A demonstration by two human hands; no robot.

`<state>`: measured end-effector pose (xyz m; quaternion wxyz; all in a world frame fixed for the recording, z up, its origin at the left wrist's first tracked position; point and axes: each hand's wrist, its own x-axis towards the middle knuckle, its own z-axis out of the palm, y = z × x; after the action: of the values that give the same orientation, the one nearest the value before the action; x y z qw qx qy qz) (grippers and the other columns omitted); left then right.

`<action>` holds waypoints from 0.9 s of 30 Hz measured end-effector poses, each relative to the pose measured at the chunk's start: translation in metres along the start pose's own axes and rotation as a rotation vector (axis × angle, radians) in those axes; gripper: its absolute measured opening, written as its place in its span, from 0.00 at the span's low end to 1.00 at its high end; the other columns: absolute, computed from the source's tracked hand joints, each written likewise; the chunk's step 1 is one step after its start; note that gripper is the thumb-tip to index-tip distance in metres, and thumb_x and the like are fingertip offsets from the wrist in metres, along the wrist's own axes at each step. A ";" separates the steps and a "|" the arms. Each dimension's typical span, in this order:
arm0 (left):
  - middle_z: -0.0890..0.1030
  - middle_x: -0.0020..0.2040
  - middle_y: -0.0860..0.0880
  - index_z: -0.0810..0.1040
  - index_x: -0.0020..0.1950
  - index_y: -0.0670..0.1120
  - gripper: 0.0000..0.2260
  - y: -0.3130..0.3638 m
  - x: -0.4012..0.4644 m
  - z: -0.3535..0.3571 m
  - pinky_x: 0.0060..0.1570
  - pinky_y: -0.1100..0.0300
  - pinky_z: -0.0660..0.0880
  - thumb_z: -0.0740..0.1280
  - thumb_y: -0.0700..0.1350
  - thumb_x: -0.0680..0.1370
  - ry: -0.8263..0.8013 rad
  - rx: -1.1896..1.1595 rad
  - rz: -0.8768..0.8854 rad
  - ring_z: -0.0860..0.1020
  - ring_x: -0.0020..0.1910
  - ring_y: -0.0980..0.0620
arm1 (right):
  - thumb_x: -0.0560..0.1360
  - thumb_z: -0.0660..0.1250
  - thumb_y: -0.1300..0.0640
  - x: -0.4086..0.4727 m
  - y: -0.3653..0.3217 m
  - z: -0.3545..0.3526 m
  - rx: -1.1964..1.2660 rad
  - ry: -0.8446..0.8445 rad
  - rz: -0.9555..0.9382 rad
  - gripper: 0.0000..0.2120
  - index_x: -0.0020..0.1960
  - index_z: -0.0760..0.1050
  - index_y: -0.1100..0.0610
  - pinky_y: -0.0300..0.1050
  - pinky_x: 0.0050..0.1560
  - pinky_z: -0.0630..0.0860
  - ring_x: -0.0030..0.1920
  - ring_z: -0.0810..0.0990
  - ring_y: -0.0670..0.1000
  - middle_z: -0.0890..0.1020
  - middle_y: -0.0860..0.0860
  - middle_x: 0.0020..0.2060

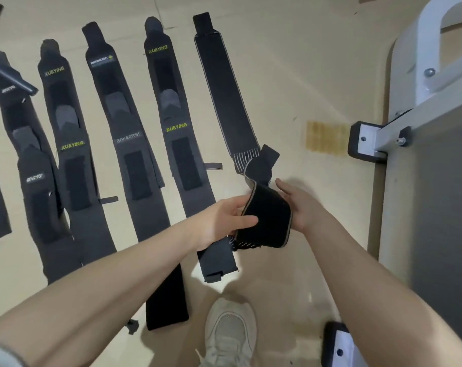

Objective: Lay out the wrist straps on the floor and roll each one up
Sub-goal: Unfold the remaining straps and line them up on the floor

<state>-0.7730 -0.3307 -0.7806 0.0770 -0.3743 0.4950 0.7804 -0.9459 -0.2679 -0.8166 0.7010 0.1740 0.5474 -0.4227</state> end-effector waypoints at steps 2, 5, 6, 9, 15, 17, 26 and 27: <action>0.81 0.58 0.44 0.73 0.66 0.46 0.15 -0.009 0.001 0.000 0.57 0.52 0.77 0.62 0.39 0.80 -0.142 0.010 -0.115 0.80 0.56 0.45 | 0.80 0.58 0.60 0.003 -0.006 0.004 -0.092 0.072 -0.127 0.09 0.52 0.76 0.60 0.43 0.35 0.77 0.33 0.83 0.53 0.83 0.57 0.38; 0.79 0.60 0.44 0.73 0.64 0.46 0.17 -0.003 0.007 -0.004 0.57 0.53 0.76 0.58 0.54 0.80 -0.049 -0.130 -0.244 0.78 0.58 0.46 | 0.75 0.55 0.72 0.002 -0.011 0.003 -0.269 0.095 -0.412 0.21 0.61 0.74 0.53 0.42 0.36 0.78 0.44 0.81 0.54 0.81 0.56 0.49; 0.78 0.61 0.44 0.73 0.61 0.48 0.18 0.002 0.011 -0.008 0.59 0.53 0.74 0.56 0.58 0.80 0.034 -0.205 -0.228 0.77 0.59 0.47 | 0.75 0.55 0.73 -0.004 -0.010 0.002 -0.319 0.059 -0.460 0.24 0.60 0.74 0.49 0.41 0.36 0.77 0.46 0.81 0.54 0.81 0.55 0.50; 0.80 0.59 0.45 0.71 0.58 0.48 0.17 0.018 0.024 -0.021 0.60 0.54 0.72 0.57 0.59 0.79 0.221 -0.450 -0.086 0.78 0.58 0.50 | 0.75 0.56 0.74 -0.021 -0.009 -0.001 -0.481 -0.126 -0.471 0.27 0.58 0.75 0.44 0.45 0.42 0.80 0.51 0.81 0.55 0.82 0.52 0.51; 0.83 0.54 0.46 0.76 0.60 0.45 0.13 0.047 0.051 -0.022 0.54 0.56 0.77 0.64 0.49 0.79 0.409 -0.585 0.040 0.81 0.55 0.49 | 0.74 0.56 0.75 -0.040 -0.014 -0.007 -0.744 -0.267 -0.417 0.30 0.59 0.73 0.41 0.43 0.41 0.79 0.51 0.82 0.50 0.83 0.48 0.50; 0.82 0.54 0.44 0.76 0.56 0.44 0.07 0.052 0.055 -0.023 0.50 0.56 0.78 0.65 0.43 0.79 0.450 -0.568 0.072 0.80 0.54 0.47 | 0.72 0.60 0.71 -0.044 -0.017 -0.009 -0.815 -0.332 -0.348 0.28 0.60 0.72 0.41 0.46 0.51 0.78 0.56 0.80 0.51 0.82 0.49 0.53; 0.83 0.46 0.44 0.79 0.55 0.40 0.08 0.041 0.058 -0.024 0.37 0.64 0.78 0.65 0.41 0.79 0.286 -0.198 0.152 0.82 0.41 0.53 | 0.78 0.64 0.61 -0.004 -0.019 0.028 -0.614 0.109 -0.688 0.07 0.55 0.77 0.56 0.40 0.45 0.77 0.49 0.81 0.50 0.83 0.52 0.48; 0.83 0.44 0.45 0.79 0.53 0.40 0.07 0.041 0.059 -0.029 0.35 0.65 0.77 0.64 0.41 0.79 0.298 -0.197 0.157 0.82 0.39 0.55 | 0.77 0.65 0.61 0.000 -0.020 0.033 -0.618 0.132 -0.702 0.05 0.51 0.78 0.56 0.40 0.42 0.76 0.47 0.81 0.50 0.82 0.51 0.45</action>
<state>-0.8206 -0.3897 -0.7968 -0.0951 -0.4519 0.4498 0.7645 -0.9411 -0.3031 -0.8012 0.4983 -0.2121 0.7166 -0.4395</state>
